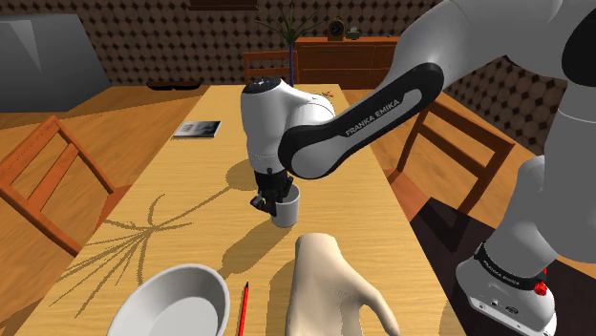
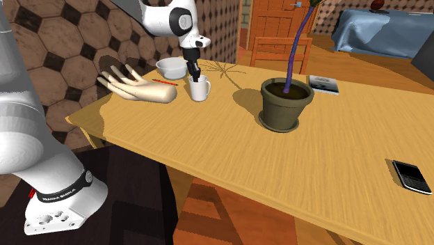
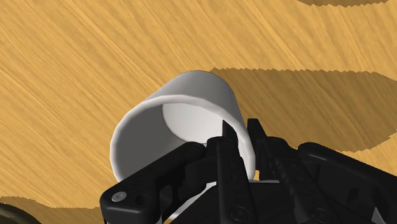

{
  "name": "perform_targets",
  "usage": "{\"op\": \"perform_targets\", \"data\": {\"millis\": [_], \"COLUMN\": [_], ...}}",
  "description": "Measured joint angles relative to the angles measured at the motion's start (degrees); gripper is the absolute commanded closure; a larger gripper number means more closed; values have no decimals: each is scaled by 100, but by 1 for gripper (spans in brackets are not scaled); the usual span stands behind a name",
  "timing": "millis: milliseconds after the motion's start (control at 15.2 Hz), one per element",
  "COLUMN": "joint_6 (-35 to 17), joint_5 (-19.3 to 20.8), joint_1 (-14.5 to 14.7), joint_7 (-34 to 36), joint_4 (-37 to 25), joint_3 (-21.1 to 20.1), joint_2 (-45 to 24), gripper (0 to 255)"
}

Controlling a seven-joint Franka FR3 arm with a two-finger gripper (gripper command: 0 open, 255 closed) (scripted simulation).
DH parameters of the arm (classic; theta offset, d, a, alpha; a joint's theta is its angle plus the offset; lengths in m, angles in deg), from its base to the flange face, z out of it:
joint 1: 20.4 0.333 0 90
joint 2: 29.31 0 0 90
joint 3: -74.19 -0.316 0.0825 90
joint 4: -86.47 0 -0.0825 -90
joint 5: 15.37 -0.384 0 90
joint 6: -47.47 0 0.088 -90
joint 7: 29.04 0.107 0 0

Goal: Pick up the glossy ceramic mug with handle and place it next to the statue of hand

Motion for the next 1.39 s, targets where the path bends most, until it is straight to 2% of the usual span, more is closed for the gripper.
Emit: {"op": "perform_targets", "data": {"millis": [198,264,660,990,1386], "joint_6": [-6,-6,-6,563,636], "joint_5": [1,1,2,-117,-143], "joint_1": [1,2,2,-6,-4], "joint_7": [3,3,3,-86,-91], "joint_4": [4,4,2,-346,-343], "joint_3": [0,-1,-1,-38,-49], "joint_2": [-1,-1,-1,243,313], "gripper": [255,0,0,0,0]}}
